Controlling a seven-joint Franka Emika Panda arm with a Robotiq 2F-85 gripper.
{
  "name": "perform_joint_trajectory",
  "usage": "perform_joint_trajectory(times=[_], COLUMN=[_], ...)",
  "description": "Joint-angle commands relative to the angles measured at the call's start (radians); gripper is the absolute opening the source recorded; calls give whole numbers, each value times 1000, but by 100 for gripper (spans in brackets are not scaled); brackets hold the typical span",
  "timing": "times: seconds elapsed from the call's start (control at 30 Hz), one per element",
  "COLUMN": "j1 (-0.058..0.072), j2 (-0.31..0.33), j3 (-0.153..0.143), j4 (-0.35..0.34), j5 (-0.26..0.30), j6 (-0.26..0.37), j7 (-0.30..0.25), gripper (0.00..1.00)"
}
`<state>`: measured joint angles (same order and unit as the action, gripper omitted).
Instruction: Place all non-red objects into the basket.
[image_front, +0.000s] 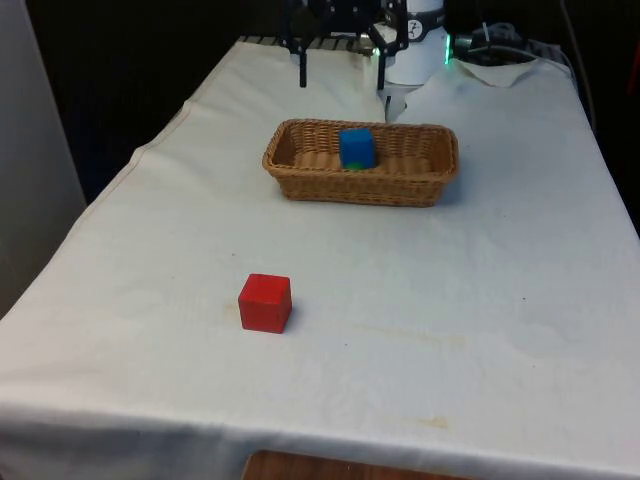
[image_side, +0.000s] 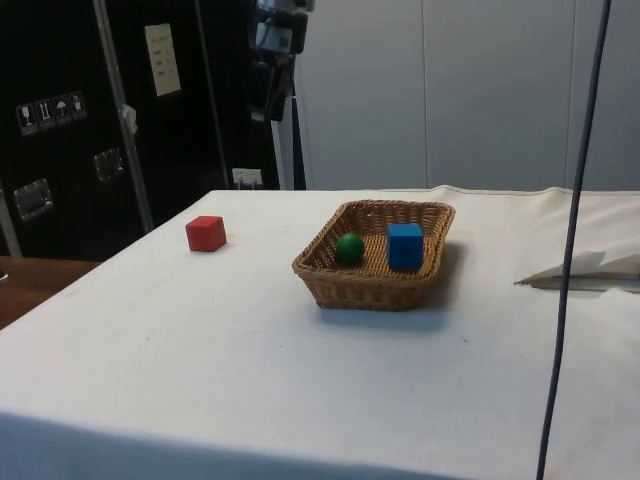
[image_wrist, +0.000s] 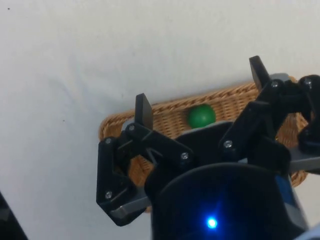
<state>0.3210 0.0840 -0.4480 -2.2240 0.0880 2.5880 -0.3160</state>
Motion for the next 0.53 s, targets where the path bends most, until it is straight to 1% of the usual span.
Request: perform_joint_trajectory(times=[0.0,0.17,0.2,0.23,0.47,0.5], j1=[1,2,0,2,4,2], j2=[14,32,25,34,38,32], j3=[-6,-6,0,-6,-3,1], j4=[17,43,36,45,53,47], j5=[-29,-50,-31,-52,-55,-37], j6=[-8,-22,-14,-27,-50,-42], j7=[27,60,42,65,106,88], gripper=[100,100,100,100,100,100])
